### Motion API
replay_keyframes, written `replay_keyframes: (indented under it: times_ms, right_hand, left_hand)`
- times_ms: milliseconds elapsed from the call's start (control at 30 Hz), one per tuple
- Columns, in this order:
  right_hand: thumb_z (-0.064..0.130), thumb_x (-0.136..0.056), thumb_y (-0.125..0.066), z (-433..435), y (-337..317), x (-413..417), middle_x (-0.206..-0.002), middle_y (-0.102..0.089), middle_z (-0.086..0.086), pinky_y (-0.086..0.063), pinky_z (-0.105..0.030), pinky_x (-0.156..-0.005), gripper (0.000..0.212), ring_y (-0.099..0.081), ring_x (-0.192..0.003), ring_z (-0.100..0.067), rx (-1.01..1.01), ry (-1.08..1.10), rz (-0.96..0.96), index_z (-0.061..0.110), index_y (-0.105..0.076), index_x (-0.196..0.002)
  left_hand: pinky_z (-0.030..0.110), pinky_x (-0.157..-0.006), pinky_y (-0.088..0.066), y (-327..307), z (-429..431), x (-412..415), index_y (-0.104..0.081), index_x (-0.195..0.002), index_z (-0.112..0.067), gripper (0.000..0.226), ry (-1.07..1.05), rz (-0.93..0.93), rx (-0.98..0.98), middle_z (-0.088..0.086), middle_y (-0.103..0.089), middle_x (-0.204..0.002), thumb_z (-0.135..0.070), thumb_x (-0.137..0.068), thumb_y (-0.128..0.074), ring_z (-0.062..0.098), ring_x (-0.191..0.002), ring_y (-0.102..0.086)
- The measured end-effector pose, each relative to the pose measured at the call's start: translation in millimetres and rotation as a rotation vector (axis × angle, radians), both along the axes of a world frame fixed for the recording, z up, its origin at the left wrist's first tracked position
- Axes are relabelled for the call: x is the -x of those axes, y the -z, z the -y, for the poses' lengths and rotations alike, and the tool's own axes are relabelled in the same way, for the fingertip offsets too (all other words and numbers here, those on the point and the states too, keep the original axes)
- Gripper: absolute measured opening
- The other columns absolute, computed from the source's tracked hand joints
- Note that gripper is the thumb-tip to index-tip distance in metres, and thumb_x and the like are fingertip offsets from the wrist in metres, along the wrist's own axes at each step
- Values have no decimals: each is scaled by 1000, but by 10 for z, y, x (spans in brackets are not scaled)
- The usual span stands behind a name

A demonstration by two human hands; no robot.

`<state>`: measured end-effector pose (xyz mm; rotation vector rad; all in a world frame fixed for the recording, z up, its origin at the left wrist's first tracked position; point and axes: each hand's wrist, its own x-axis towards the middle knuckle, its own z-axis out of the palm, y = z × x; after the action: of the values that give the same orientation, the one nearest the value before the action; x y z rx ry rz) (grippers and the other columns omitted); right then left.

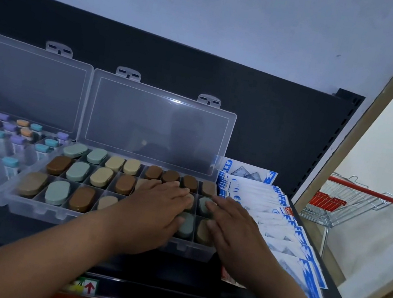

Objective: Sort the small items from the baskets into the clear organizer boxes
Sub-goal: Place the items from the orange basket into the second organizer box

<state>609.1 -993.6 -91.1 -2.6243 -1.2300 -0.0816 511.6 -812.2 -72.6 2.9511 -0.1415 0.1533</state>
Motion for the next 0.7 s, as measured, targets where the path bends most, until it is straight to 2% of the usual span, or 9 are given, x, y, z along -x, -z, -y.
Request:
replay_keyframes:
  times_ms: [67, 133, 200, 300, 367, 500, 600, 700]
  right_hand:
    - [51, -87, -14, -1, 15, -13, -158, -21, 13, -8, -24, -117, 68, -13, -146, -8, 60, 2, -30, 30, -29, -149]
    - [51, -93, -17, 1, 20, 13, -157, -24, 11, -11, -23, -115, 62, -18, -143, -7, 59, -1, -26, 28, -29, -149]
    - [53, -96, -19, -16, 18, 24, -155, -26, 10, -13, -23, -113, 60, -21, -140, -6, 45, -8, -29, 26, -32, -148]
    - [65, -79, -2, -38, 17, 39, -152, -31, 10, -17, -24, -113, 84, -26, -137, -6, 27, -5, -33, 27, -36, -146]
    - [66, -75, -1, -50, -11, 12, -150, -34, 9, -20, -25, -114, 89, -28, -136, -8, -16, 15, -40, 26, -39, -145]
    - [54, -91, -20, -158, -134, -199, -150, -40, 2, -23, -31, -115, 66, -33, -137, -14, -95, 49, -33, 21, -42, -143]
    - [41, -101, -33, -263, -156, -379, -152, -38, 0, -23, -33, -116, 47, -31, -139, -16, -47, 41, -57, 20, -44, -142]
    - [35, -102, -35, -323, -157, -408, -144, -47, -2, -31, -34, -110, 40, -41, -133, -20, 14, -1, -80, 18, -50, -136]
  left_hand:
    - [22, -112, -3, -11, 24, -47, -26, -147, -23, 47, 10, -35, -12, -6, -24, -155, -37, -102, -25, 9, -143, -13]
    - [24, -110, -14, 6, 46, -63, -36, -140, -20, 43, 8, -28, -20, -4, -36, -144, -36, -101, -27, 10, -133, -27]
    - [24, -107, -20, 25, 55, -70, -39, -136, -21, 41, 3, -13, 12, -5, -42, -136, -37, -101, -29, 8, -123, -33]
    - [25, -108, -20, 31, 56, -76, -40, -136, -22, 40, 6, -18, 37, -6, -41, -137, -37, -100, -29, 8, -124, -33]
    - [24, -109, -18, 1, 51, -79, -38, -139, -22, 42, 5, -11, 62, -5, -39, -142, -36, -101, -29, 8, -129, -31]
    - [30, -111, -16, -100, -18, -281, -33, -143, -22, 45, -57, 19, 30, -4, -36, -146, -34, -101, -27, 13, -133, -29]
    - [39, -109, -27, -101, -78, -542, -44, -131, -24, 38, -108, -42, -6, -1, -45, -135, -37, -98, -30, 18, -126, -37]
    - [43, -109, -26, -37, -108, -667, -41, -133, -23, 41, -120, -135, -64, 0, -42, -140, -39, -97, -31, 21, -128, -35]
